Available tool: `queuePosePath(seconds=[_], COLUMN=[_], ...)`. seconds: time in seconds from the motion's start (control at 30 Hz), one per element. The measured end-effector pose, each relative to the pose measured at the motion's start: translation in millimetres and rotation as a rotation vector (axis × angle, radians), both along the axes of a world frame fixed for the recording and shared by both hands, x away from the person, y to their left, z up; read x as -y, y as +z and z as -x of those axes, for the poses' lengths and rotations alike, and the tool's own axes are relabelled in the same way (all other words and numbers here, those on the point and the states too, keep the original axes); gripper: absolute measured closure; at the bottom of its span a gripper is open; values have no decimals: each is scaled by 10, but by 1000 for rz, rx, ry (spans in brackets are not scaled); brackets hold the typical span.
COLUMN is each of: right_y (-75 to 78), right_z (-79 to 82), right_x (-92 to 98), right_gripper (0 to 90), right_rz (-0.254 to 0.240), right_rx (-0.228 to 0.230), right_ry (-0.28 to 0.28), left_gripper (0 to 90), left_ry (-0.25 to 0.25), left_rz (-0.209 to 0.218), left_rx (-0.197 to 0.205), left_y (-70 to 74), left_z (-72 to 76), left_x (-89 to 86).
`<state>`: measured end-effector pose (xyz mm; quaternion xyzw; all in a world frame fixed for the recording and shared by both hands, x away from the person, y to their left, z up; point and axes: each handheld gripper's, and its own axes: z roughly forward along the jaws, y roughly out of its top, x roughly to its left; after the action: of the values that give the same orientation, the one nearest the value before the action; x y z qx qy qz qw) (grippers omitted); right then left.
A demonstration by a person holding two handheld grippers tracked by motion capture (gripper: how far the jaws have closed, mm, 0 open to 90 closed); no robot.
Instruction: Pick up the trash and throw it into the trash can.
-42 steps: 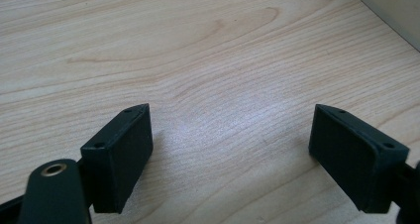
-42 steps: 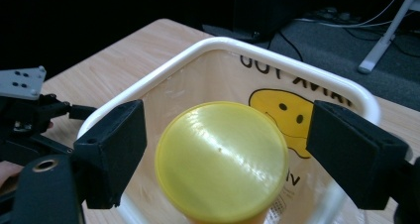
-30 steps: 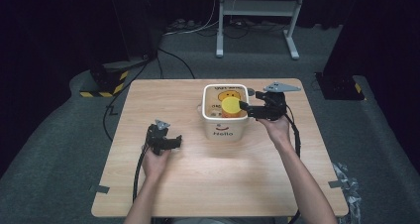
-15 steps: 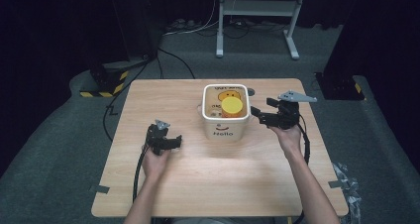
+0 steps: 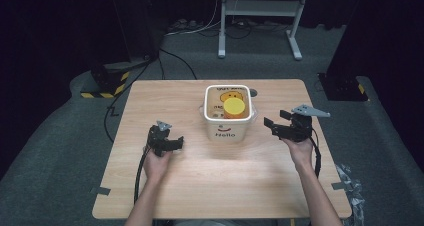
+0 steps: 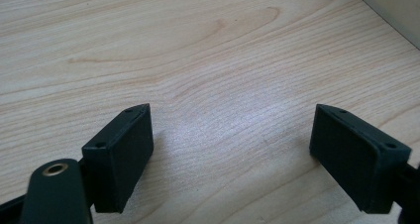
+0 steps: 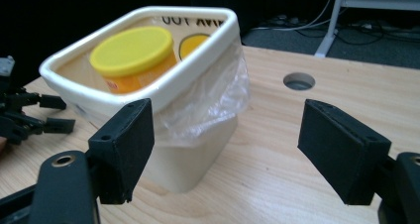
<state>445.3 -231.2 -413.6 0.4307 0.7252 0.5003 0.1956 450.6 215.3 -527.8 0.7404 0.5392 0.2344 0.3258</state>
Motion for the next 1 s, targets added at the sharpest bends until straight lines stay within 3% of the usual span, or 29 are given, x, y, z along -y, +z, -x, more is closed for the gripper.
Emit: queuePosePath(seconds=[0.2, 0.57, 0.87, 1.0], right_y=[-174, -536, -723, -808], right_z=[12, 18, -7, -33], right_x=[42, 90, 107, 95], right_gripper=[220, 225, 229, 231], right_rz=[14, 89, 135, 182], right_rx=[-34, -87, -132, -143], right_ry=[-23, -81, -113, -128], left_gripper=[173, 173, 173, 173], left_ry=[2, 1, 2, 1], left_rz=[2, 1, 2, 1], left_rx=[1, 1, 1, 1], left_y=[-1, -1, -1, -1], left_z=[0, 0, 0, 0], left_x=[1, 1, 2, 1])
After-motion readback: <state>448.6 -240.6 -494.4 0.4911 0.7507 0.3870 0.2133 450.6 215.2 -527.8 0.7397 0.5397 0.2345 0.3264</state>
